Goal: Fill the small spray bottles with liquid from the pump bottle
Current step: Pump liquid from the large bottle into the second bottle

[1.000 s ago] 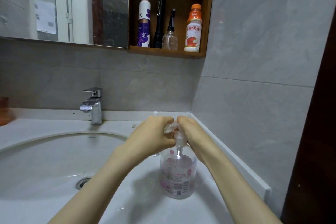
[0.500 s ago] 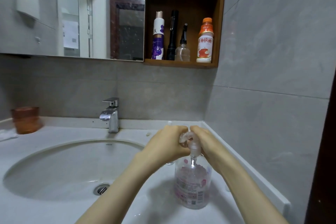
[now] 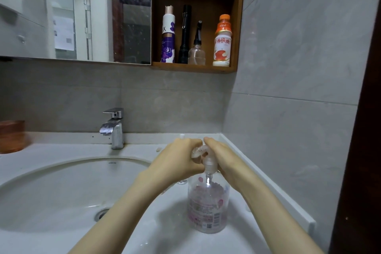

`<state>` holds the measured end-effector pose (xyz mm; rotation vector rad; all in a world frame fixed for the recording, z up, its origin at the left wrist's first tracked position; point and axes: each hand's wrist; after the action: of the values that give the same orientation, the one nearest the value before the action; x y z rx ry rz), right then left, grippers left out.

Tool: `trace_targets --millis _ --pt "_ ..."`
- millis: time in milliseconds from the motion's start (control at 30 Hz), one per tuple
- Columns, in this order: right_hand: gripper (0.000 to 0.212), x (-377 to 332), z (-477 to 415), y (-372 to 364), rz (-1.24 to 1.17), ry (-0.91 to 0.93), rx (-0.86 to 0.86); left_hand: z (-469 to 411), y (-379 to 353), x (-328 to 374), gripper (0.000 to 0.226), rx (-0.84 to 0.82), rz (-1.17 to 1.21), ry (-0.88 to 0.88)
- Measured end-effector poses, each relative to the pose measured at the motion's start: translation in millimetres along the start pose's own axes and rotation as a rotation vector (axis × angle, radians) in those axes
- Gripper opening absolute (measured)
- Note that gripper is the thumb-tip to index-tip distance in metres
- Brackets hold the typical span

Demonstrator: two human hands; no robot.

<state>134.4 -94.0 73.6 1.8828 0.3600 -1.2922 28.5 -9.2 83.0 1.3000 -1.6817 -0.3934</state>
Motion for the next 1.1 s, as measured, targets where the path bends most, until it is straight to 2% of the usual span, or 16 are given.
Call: trace_targets --millis 333,433,467,633,800,933,1100 --pt "0.038 5 -3 -4 0.027 0.071 0.068 2 -5 0 0.015 0.06 0.006 -0.018" --pt "0.016 7 -5 -5 0.029 0.074 0.095 1 -7 -4 0.02 0.04 -0.001 -0.009" --pt "0.015 9 -5 -5 0.021 0.062 0.106 1 -8 -6 0.021 0.032 0.0 -0.004" --pt "0.02 7 1 -4 -0.014 0.013 0.09 2 -7 -5 0.013 0.021 0.048 0.006" --pt "0.045 -5 3 -1 0.006 -0.06 0.031 1 -1 -2 0.018 -0.013 0.083 0.026" --pt "0.012 -20 -3 8 0.159 0.022 0.073 0 2 -2 0.025 -0.025 0.058 0.051" --pt "0.027 -49 -9 15 0.396 0.126 0.092 2 5 -1 0.032 -0.051 0.06 0.065"
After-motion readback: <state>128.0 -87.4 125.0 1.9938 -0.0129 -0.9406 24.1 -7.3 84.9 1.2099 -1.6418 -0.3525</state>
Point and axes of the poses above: each hand's wrist, its own z-axis away from the middle knuckle, its own y-axis out of the back of the hand, x = y × z, and after that the axes turned 11 degrees about z, right-handed
